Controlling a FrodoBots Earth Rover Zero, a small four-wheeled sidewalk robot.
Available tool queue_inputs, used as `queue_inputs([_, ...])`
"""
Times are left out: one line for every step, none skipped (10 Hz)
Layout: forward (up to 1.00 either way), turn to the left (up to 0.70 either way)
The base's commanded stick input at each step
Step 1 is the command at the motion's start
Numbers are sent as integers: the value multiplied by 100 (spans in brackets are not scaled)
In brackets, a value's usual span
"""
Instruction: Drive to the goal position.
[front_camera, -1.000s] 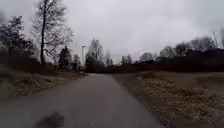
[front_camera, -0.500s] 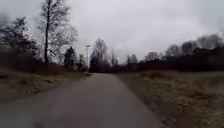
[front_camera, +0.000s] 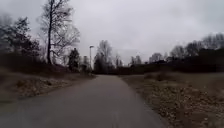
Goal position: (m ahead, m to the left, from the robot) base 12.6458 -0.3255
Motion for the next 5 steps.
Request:
queue_inputs([100, 40])
queue_inputs([100, 28])
queue_inputs([100, 0])
queue_inputs([100, 0])
queue_inputs([100, 0])
